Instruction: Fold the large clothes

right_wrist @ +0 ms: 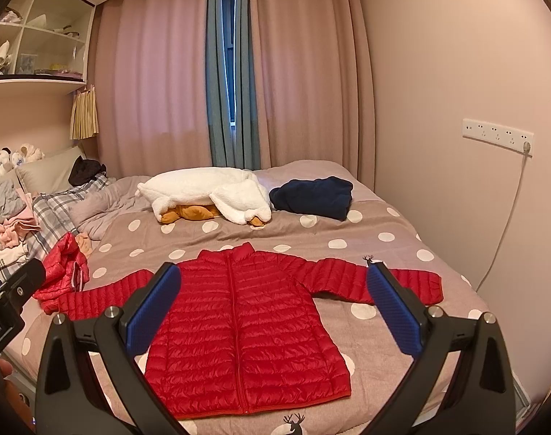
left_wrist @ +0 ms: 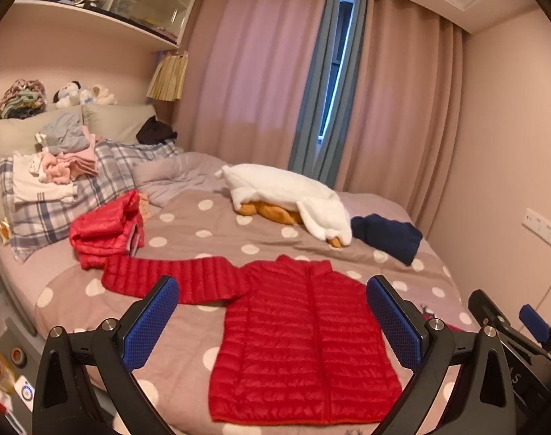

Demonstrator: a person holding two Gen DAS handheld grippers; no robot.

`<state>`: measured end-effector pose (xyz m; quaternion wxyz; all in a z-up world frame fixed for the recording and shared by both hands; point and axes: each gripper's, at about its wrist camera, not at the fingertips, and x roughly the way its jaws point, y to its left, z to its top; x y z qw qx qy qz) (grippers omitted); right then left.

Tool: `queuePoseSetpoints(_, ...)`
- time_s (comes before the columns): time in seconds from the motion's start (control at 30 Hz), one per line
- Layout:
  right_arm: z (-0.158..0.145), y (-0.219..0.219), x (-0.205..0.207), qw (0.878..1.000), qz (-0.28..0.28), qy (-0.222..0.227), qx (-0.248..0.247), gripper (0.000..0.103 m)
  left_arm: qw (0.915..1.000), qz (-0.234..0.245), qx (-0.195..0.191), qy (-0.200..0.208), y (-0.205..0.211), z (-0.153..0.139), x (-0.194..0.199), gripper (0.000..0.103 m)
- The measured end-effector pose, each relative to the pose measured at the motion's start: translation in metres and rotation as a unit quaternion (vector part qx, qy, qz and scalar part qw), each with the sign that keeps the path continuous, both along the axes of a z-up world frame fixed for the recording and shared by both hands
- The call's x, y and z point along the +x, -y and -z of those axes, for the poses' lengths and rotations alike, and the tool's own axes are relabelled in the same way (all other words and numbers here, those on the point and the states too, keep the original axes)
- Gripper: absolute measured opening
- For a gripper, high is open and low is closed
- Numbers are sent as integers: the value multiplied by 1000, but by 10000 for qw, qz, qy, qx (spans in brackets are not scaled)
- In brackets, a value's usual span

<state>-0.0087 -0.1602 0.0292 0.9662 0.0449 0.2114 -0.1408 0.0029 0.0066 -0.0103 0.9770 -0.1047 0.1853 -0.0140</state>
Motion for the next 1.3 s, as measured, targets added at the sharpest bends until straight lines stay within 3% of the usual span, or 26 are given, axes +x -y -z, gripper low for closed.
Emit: queuePoseSetpoints(1.3,8,-3,4,9999,-114,-87,-9,103,9997,-9,197,-113,10,3,1,102)
